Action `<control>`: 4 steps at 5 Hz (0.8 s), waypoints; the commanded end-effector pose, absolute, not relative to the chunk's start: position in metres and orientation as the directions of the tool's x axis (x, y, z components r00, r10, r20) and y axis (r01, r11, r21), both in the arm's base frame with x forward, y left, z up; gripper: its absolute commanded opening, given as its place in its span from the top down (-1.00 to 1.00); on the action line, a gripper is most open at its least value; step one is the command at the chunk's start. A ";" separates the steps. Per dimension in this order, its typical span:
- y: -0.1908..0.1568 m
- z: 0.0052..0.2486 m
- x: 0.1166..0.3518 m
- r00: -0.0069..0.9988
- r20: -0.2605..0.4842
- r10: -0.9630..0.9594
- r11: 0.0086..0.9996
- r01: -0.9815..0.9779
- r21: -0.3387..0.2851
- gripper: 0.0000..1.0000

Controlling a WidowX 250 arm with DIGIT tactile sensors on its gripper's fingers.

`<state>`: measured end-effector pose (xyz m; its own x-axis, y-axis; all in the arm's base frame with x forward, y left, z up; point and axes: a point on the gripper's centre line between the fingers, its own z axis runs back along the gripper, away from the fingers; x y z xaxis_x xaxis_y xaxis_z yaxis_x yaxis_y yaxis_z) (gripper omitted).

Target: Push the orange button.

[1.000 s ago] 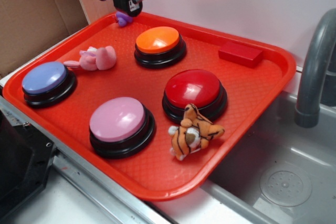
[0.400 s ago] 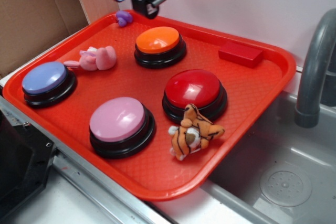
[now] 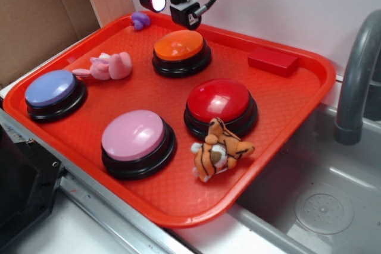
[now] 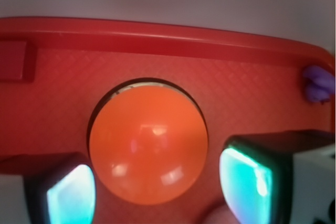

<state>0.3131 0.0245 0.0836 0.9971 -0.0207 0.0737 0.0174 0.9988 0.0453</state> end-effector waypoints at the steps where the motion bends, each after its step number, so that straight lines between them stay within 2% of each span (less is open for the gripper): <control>1: 0.018 0.073 0.324 0.993 0.118 -0.018 0.999 0.014 0.037 -1.00; 4: 0.022 0.053 0.315 0.996 0.081 0.036 0.999 -0.036 0.000 -1.00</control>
<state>0.3121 0.0195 0.0502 0.9977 0.0192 0.0644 -0.0194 0.9998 0.0016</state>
